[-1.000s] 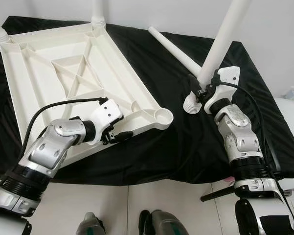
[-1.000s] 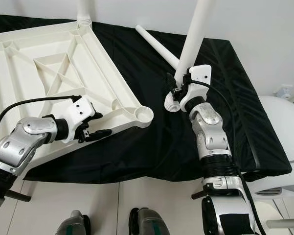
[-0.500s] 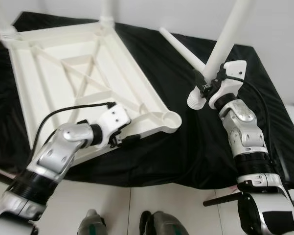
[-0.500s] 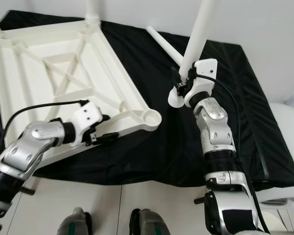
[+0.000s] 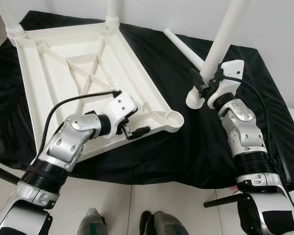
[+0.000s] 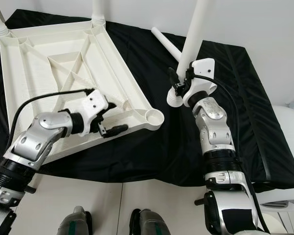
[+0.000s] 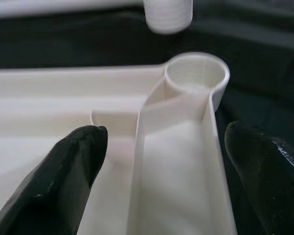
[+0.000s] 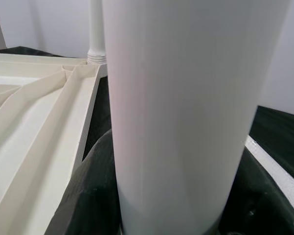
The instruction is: Building children table
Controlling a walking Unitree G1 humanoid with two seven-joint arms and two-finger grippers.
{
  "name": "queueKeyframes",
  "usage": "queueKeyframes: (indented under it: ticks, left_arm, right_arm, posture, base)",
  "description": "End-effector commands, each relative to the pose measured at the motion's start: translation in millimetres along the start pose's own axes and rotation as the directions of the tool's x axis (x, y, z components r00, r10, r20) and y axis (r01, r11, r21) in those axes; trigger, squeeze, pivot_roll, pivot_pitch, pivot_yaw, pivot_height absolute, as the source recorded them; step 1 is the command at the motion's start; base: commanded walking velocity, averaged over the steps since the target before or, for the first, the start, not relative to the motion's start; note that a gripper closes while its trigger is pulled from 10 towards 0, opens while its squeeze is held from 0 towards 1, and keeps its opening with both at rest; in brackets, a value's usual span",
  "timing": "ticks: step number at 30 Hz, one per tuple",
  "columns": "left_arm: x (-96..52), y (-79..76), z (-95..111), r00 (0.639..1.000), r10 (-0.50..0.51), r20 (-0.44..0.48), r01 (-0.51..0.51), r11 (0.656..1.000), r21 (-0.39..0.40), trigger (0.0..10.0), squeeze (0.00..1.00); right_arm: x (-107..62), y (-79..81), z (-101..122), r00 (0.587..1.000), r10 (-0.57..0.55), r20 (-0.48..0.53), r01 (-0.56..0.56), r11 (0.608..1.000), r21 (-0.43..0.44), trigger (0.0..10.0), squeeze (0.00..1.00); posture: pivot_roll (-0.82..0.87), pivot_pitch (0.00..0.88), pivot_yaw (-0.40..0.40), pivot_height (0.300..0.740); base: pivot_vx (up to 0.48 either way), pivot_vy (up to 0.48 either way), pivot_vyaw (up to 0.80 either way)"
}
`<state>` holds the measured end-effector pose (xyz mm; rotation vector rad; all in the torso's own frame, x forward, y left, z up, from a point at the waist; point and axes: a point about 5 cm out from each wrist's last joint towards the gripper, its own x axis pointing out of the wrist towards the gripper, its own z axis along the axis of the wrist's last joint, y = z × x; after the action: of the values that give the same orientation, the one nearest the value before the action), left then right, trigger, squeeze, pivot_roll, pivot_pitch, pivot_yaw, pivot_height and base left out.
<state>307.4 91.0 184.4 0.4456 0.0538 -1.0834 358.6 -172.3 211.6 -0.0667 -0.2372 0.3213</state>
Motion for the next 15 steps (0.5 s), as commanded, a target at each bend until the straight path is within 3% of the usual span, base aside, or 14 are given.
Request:
queueKeyframes:
  ticks: [1, 6, 8, 10, 12, 15]
  left_arm:
    - [4.8, 2.4, 9.6, 0.993, 0.108, 0.040, -0.109, 0.994, 0.030, 10.0, 0.00]
    - [16.1, -4.4, 15.1, 0.995, 0.072, 0.068, -0.073, 0.997, 0.007, 10.0, 0.00]
    - [25.5, -15.0, 14.9, 0.997, 0.030, 0.065, -0.030, 1.000, 0.009, 10.0, 0.00]
    - [25.5, -15.0, 14.9, 0.997, 0.030, 0.065, -0.030, 1.000, 0.009, 10.0, 0.00]
    - [40.8, -31.8, 8.2, 0.999, -0.025, 0.037, 0.025, 1.000, 0.007, 10.0, 0.00]
    - [49.8, -41.7, 0.7, 0.998, -0.056, 0.003, 0.056, 0.998, 0.011, 10.0, 0.00]
  right_arm:
    - [0.1, -3.9, 2.7, 1.000, -0.008, 0.015, 0.008, 1.000, -0.007, 10.0, 0.00]
    - [0.4, -3.6, 2.5, 1.000, -0.008, 0.016, 0.008, 1.000, -0.003, 10.0, 0.00]
    - [0.6, -3.1, 2.5, 1.000, -0.009, 0.017, 0.009, 1.000, -0.004, 10.0, 0.00]
    - [0.6, -3.1, 2.5, 1.000, -0.009, 0.017, 0.009, 1.000, -0.004, 10.0, 0.00]
    - [1.3, -2.7, 2.8, 1.000, -0.012, 0.018, 0.012, 1.000, -0.007, 10.0, 0.00]
    - [1.5, -3.7, 3.5, 1.000, -0.017, 0.020, 0.017, 1.000, -0.009, 10.0, 0.00]
  posture:
    - [0.07, 0.086, -0.133, 0.740]
    - [0.08, 0.087, -0.132, 0.740]
    - [0.07, 0.087, -0.131, 0.740]
    - [0.07, 0.087, -0.131, 0.740]
    - [0.07, 0.085, -0.129, 0.740]
    - [0.07, 0.084, -0.127, 0.740]
  base:
    - [0.000, 0.000, 0.00]
    - [0.000, 0.000, 0.00]
    - [0.000, 0.000, 0.00]
    - [0.000, 0.000, 0.00]
    - [0.000, 0.000, 0.00]
    - [0.000, 0.000, 0.00]
